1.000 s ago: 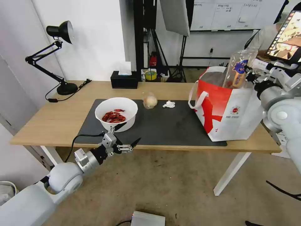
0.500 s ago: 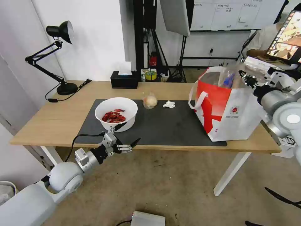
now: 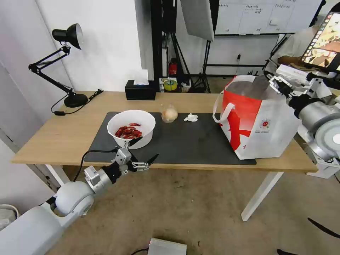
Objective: Pick up the trash from the table and place it into the takeout bag.
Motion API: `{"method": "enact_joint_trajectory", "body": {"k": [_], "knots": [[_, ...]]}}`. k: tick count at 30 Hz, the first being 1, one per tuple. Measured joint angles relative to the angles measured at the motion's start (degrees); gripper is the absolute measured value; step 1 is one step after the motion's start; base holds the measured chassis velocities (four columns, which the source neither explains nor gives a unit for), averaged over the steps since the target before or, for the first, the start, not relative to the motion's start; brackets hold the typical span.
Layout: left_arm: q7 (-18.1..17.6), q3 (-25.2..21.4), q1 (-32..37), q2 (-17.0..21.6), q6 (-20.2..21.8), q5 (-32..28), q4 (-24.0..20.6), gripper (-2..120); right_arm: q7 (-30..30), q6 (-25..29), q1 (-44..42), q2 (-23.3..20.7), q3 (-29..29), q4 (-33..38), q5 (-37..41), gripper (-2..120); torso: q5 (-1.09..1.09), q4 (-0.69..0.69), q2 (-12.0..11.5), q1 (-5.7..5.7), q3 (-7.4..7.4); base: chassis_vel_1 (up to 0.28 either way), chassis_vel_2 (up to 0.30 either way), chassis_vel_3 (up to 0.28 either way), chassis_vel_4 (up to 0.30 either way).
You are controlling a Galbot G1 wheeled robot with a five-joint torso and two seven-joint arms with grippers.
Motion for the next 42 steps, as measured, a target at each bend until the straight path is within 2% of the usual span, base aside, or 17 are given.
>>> {"method": "enact_joint_trajectory", "body": {"k": [1, 3, 5, 7, 9, 10, 13, 18, 21, 22, 26, 31, 34, 38, 42], "knots": [[-0.01, -0.32, 0.28, -0.20, -0.05, -0.01, 0.06, 100, -3.49, 0.41, -1.50, -1.08, 0.10, 1.56, -2.33, 99, 0.00, 0.00, 0.00, 0.00, 0.00, 0.000, 0.000, 0.000, 0.000], [-0.02, -0.46, 0.40, -0.27, -0.08, -0.01, 0.07, 100, -4.93, 0.53, -2.44, -1.55, 0.21, 2.42, -3.55, 99, 0.00, 0.01, 0.00, 0.00, 0.00, 0.000, 0.000, 0.000, 0.000], [-0.06, -0.92, 0.72, -0.42, -0.21, 0.00, -0.01, 100, -9.07, 0.62, -7.03, -2.93, 1.05, 5.68, -9.35, 100, 0.00, 0.01, 0.00, 0.00, 0.00, 0.000, 0.000, 0.000, 0.000], [-0.08, -1.00, 0.74, -0.43, -0.21, -0.01, -0.06, 100, -9.69, 0.62, -8.26, -3.16, 1.28, 6.44, -10.69, 100, 0.00, 0.01, 0.00, 0.00, 0.00, 0.000, 0.000, 0.000, 0.000], [-0.13, -1.43, 0.65, -0.52, -0.28, 0.00, -0.28, 100, -11.12, 0.62, -14.30, -3.49, 2.90, 9.81, -14.86, 100, 0.00, 0.00, 0.00, 0.00, 0.00, 0.000, 0.000, 0.000, 0.000], [-0.13, -1.43, 0.65, -0.52, -0.28, 0.00, -0.28, 100, -11.12, 0.62, -14.30, -3.49, 2.90, 9.81, -14.86, 100, 0.00, 0.00, 0.00, 0.00, 0.00, 0.000, 0.000, 0.000, 0.000], [-0.15, -1.57, 0.60, -0.66, -0.53, 0.02, -0.32, 100, -11.75, 0.59, -21.47, -2.15, 5.63, 12.77, -17.54, 100, 0.01, 0.00, 0.00, -0.01, 0.00, 0.000, 0.000, 0.000, 0.000], [-0.14, -1.57, 0.73, -0.74, -0.78, 0.12, -0.31, 100, -12.81, 0.79, -25.77, -0.58, 7.00, 14.14, -20.06, 100, 0.00, 0.00, 0.00, 0.00, 0.00, 0.000, 0.000, 0.000, 0.000], [-0.06, -1.64, 0.98, -0.46, -1.25, 0.18, -0.16, 100, -14.75, 2.71, -33.12, 3.13, 8.10, 15.61, -25.02, 100, 0.01, 0.00, 0.00, 0.00, 0.00, 0.000, 0.000, 0.000, 0.000], [-0.06, -1.64, 0.98, -0.46, -1.25, 0.18, -0.16, 100, -14.75, 2.71, -33.12, 3.13, 8.10, 15.61, -25.02, 100, 0.01, 0.00, 0.00, 0.00, 0.00, 0.000, 0.000, 0.000, 0.000], [0.43, -2.58, 2.08, 0.50, -2.37, 0.38, -0.25, 100, -16.49, 6.49, -42.03, 8.68, 8.24, 16.15, -33.77, 100, 0.01, 0.00, 0.00, -0.01, 0.00, 0.000, 0.000, 0.000, 0.000], [1.14, -3.37, 2.98, 0.59, -2.48, 0.52, -0.41, 100, -15.01, 9.80, -45.39, 12.27, 7.38, 15.88, -39.06, 100, -0.01, 0.00, 0.00, -0.01, 0.00, 0.000, 0.000, 0.000, 0.000], [2.60, -4.88, 3.90, 0.51, -0.98, 0.50, -0.93, 100, -13.60, 12.42, -47.36, 14.86, 6.83, 15.77, -42.00, 100, 0.00, 0.00, 0.00, -0.01, 0.00, 0.000, 0.000, 0.000, 0.000], [3.59, -7.83, 6.02, -0.25, 0.41, 0.34, -1.93, 100, -11.84, 16.31, -50.14, 20.05, 5.77, 15.88, -46.10, 100, 0.01, -0.01, 0.00, -0.01, 0.00, 0.000, 0.000, 0.000, 0.000], [3.74, -8.91, 7.47, -1.01, 0.41, 0.44, -2.09, 100, -11.34, 16.82, -50.25, 21.28, 5.42, 15.92, -46.72, 100, 0.00, 0.00, 0.00, -0.01, 0.00, 0.000, 0.000, 0.000, 0.000]]}}
